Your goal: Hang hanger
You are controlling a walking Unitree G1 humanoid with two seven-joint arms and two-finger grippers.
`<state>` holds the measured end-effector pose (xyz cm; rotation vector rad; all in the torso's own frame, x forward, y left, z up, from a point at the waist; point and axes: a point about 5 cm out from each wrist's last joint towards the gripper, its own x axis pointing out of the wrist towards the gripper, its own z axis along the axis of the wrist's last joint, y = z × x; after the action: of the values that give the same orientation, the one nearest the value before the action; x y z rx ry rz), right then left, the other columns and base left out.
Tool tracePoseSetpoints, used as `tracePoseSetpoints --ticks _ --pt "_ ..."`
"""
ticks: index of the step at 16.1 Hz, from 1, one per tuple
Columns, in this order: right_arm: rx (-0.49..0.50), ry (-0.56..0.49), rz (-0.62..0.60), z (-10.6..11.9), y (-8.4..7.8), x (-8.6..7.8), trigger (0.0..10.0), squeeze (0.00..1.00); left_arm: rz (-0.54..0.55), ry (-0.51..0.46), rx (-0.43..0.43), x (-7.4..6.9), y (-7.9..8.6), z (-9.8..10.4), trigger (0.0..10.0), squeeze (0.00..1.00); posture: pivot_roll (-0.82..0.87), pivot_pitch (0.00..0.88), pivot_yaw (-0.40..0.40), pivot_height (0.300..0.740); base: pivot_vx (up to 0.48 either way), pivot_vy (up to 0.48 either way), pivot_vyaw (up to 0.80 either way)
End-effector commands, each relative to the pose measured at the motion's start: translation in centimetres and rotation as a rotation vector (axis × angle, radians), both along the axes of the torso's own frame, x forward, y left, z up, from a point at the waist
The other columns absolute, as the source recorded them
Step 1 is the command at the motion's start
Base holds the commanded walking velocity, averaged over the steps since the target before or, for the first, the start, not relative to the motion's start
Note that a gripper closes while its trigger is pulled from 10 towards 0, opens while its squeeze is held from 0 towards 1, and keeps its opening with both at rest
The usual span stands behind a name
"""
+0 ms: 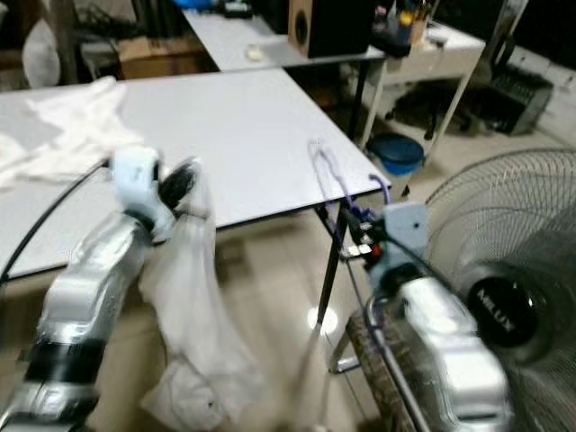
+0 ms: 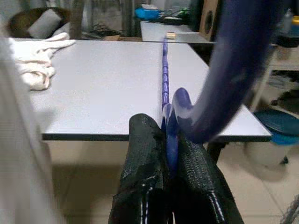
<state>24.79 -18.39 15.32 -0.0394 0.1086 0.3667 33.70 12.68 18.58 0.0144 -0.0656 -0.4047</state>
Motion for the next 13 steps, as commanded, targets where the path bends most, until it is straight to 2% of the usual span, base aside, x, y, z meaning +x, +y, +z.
tracePoseSetpoints --ticks 1,3,5,7,11,13 --pt "0.029 -0.049 0.09 1.5 0.3 -0.3 10.0 0.0 0.02 -0.067 0.002 0.6 1.1 1.6 10.0 0.0 -0.15 0.0 -0.021 0.74 0.424 0.0 0.0" --pt "0.006 -0.051 0.267 2.8 -0.5 -1.6 10.0 0.0 0.017 -0.154 0.034 3.3 2.0 5.4 10.0 0.0 -0.15 0.0 -0.014 0.74 0.424 0.0 0.0" --pt "0.0 -0.042 0.37 3.5 -0.7 -2.5 10.0 0.0 0.015 -0.198 0.049 4.5 2.3 7.5 10.0 0.0 -0.15 0.0 -0.008 0.74 0.424 0.0 0.0" --pt "-0.028 -0.004 0.565 5.1 -1.5 -4.7 10.0 0.0 0.028 -0.269 0.104 6.3 2.8 11.4 10.0 0.0 -0.16 0.0 0.0 0.74 0.411 0.0 0.0" --pt "0.055 -0.059 0.691 7.5 -1.9 -5.4 10.0 0.0 0.055 -0.302 0.153 7.5 3.4 13.7 10.0 0.0 -0.16 0.0 0.005 0.74 0.4 0.0 0.0" --pt "0.039 -0.026 0.746 7.4 -1.4 -5.5 10.0 0.0 0.036 -0.313 0.129 7.7 3.1 14.6 10.0 0.0 -0.17 0.0 0.011 0.74 0.384 0.0 0.0"
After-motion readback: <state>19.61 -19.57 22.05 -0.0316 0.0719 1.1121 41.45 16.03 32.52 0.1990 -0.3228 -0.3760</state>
